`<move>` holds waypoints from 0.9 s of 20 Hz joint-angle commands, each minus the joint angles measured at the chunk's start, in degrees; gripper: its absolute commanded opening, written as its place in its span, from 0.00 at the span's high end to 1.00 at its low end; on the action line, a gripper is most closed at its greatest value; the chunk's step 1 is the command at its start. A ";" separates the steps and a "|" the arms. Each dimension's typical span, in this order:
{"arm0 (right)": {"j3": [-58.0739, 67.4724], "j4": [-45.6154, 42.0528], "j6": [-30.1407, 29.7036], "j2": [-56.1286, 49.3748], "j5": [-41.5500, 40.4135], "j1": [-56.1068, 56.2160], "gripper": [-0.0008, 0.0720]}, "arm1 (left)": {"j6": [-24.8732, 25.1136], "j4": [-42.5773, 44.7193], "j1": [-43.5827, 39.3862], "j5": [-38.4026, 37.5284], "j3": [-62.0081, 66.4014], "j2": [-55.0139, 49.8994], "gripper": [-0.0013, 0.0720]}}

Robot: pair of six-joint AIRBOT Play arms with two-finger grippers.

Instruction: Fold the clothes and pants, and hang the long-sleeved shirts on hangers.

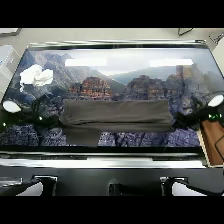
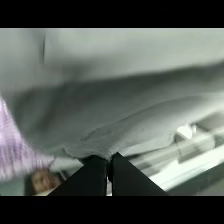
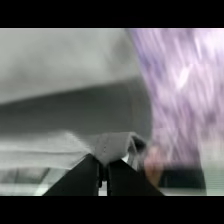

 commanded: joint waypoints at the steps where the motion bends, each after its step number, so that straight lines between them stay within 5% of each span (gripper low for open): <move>1: 11.28 -0.70 4.22 -7.50 -3.72 3.78 0.93 | -3.17 0.63 -1.11 2.34 13.73 -8.17 0.94; 8: 22.71 1.66 6.47 -19.39 -9.16 5.14 0.92 | -6.34 0.39 -3.63 2.21 33.99 -28.46 0.94; 14: 22.67 4.04 7.17 -21.92 -8.09 5.14 0.92 | -7.74 0.33 -3.91 -0.26 34.75 -34.84 0.92; 15: 22.67 4.17 7.23 -21.68 -7.98 4.87 0.83 | -7.72 0.17 -3.76 -0.50 34.80 -34.62 0.72; 16: 22.67 4.46 7.63 -21.07 -7.45 4.28 0.54 | -7.69 0.20 -3.34 -1.38 35.08 -34.12 0.39; 17: 22.67 4.63 7.43 -20.24 -6.47 3.52 0.20 | -7.69 0.24 -2.64 -2.89 35.82 -33.62 0.23; 18: 22.67 4.28 6.40 -19.52 -4.94 2.27 0.06 | -7.69 0.22 -1.75 -4.44 36.79 -32.92 0.23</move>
